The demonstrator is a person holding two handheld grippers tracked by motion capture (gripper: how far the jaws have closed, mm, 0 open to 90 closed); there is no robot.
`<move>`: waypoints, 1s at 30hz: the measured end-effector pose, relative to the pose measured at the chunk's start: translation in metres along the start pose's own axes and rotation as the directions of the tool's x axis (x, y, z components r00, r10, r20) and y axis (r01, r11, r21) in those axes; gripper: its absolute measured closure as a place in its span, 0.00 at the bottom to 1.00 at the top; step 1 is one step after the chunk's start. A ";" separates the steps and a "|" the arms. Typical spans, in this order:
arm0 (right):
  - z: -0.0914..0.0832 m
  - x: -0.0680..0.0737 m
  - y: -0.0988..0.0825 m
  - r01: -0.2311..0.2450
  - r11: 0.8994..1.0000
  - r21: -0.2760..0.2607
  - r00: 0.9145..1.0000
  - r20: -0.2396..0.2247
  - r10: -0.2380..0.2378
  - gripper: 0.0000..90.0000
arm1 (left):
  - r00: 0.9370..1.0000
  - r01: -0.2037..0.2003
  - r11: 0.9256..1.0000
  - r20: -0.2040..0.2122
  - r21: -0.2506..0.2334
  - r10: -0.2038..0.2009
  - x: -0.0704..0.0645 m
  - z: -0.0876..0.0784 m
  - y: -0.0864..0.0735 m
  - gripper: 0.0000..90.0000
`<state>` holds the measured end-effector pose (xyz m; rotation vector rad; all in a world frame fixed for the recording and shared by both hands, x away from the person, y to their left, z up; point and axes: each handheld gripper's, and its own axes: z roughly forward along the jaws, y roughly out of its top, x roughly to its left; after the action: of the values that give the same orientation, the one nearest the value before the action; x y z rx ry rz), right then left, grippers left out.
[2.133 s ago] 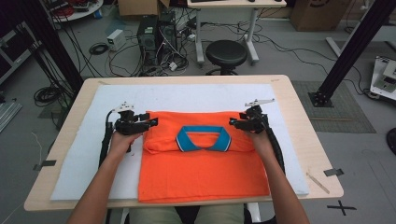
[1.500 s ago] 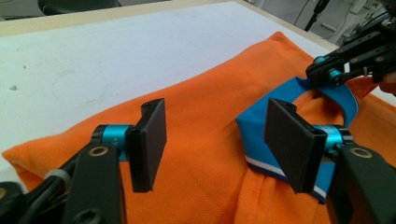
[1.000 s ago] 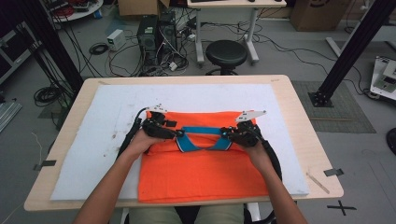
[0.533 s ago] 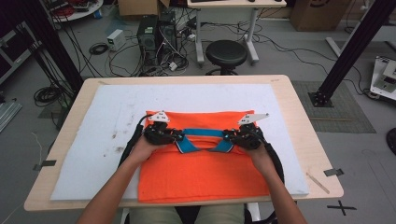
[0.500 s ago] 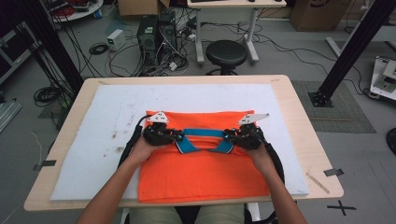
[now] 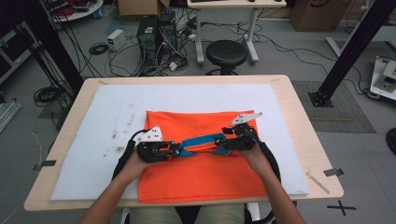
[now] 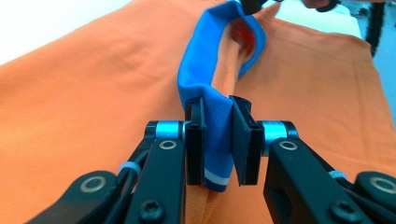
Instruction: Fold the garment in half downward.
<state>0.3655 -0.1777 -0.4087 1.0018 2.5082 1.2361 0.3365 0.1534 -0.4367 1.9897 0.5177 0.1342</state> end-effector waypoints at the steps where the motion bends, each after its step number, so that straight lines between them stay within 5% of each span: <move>1: 0.001 0.001 -0.001 0.009 1.000 0.013 1.000 -0.008 -0.009 0.58 | 1.000 -0.003 1.000 0.001 0.004 0.003 -0.001 0.000 -0.002 0.85; 4: 0.000 0.004 -0.003 0.055 0.998 0.037 0.998 -0.041 -0.053 0.84 | 1.000 0.021 1.000 -0.007 0.002 -0.021 -0.001 -0.002 -0.005 0.82; 7: -0.005 0.009 -0.005 0.074 0.997 0.030 0.996 -0.050 -0.072 0.99 | 0.998 0.058 0.998 -0.019 -0.030 -0.059 0.000 -0.009 -0.008 0.76; 14: -0.020 0.017 -0.019 0.087 0.996 0.005 0.993 -0.076 -0.086 0.99 | 0.993 0.095 0.988 -0.062 -0.121 -0.103 0.004 -0.035 -0.006 0.62; 20: -0.029 0.008 -0.018 -0.011 0.997 -0.072 1.000 0.004 0.011 0.64 | 0.988 0.120 0.982 -0.079 -0.148 -0.133 0.007 -0.036 -0.001 0.55; 27: -0.019 -0.004 -0.015 -0.115 0.990 -0.085 0.985 0.118 0.125 0.44 | 0.986 0.143 0.990 -0.091 -0.006 -0.143 0.003 0.005 0.011 0.47; 29: -0.018 -0.007 -0.015 -0.135 0.987 -0.086 0.980 0.132 0.146 0.43 | 0.983 0.153 0.988 -0.110 0.024 -0.150 0.002 0.013 0.012 0.53; 30: -0.019 -0.008 -0.014 -0.144 0.986 -0.088 0.978 0.136 0.156 0.43 | 0.983 0.144 0.989 -0.117 0.025 -0.140 0.001 0.014 0.012 0.65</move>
<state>0.3568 -0.2012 -0.4084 1.2333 2.2947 1.2438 0.3455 0.1379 -0.4334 1.9776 0.7388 0.1531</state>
